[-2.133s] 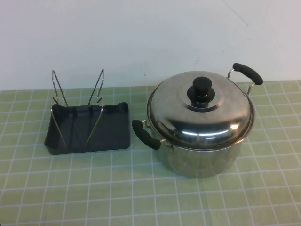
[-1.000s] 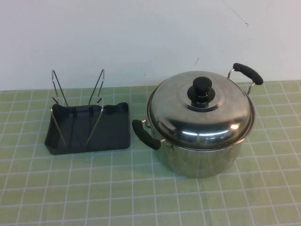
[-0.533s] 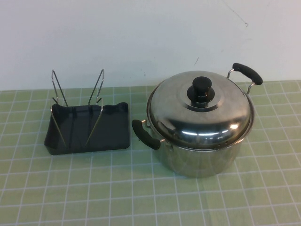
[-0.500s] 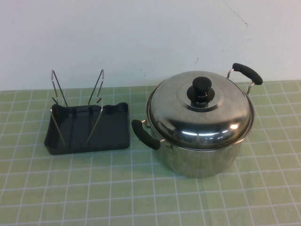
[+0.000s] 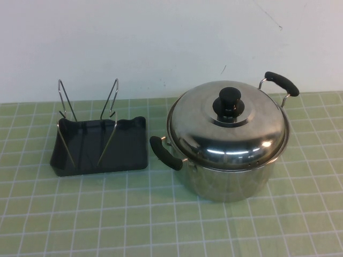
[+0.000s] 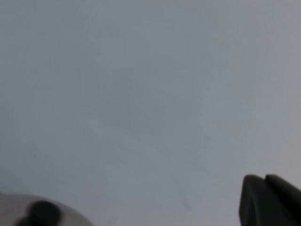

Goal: Put pot lid on rack
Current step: Open the pot, then hand over the pot lid

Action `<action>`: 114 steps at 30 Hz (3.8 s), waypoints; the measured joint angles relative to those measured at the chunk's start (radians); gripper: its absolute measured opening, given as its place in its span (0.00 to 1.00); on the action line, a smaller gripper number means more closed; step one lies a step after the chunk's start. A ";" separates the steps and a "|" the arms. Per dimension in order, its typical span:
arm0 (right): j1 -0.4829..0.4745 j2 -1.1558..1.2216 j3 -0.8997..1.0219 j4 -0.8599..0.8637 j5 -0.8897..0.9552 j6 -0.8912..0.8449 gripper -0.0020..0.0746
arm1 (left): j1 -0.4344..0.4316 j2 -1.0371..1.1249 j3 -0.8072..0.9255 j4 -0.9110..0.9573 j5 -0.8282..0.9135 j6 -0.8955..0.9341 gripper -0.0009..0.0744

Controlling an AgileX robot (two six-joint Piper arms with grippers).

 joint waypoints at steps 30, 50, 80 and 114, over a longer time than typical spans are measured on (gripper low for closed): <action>0.269 0.906 -0.322 0.093 -0.319 0.059 0.90 | 0.000 0.019 0.207 0.108 -0.230 -0.058 0.01; 0.269 0.945 -0.329 0.122 -0.379 0.048 0.49 | 0.000 0.019 0.208 0.135 -0.293 -0.446 0.01; 0.799 0.618 -0.370 -0.025 -0.421 0.150 0.49 | 0.000 0.019 0.208 0.675 -0.765 -1.861 0.87; 0.806 0.464 -0.452 -0.176 -0.432 -0.040 0.42 | 0.000 0.120 -0.257 1.407 -0.379 -1.763 0.23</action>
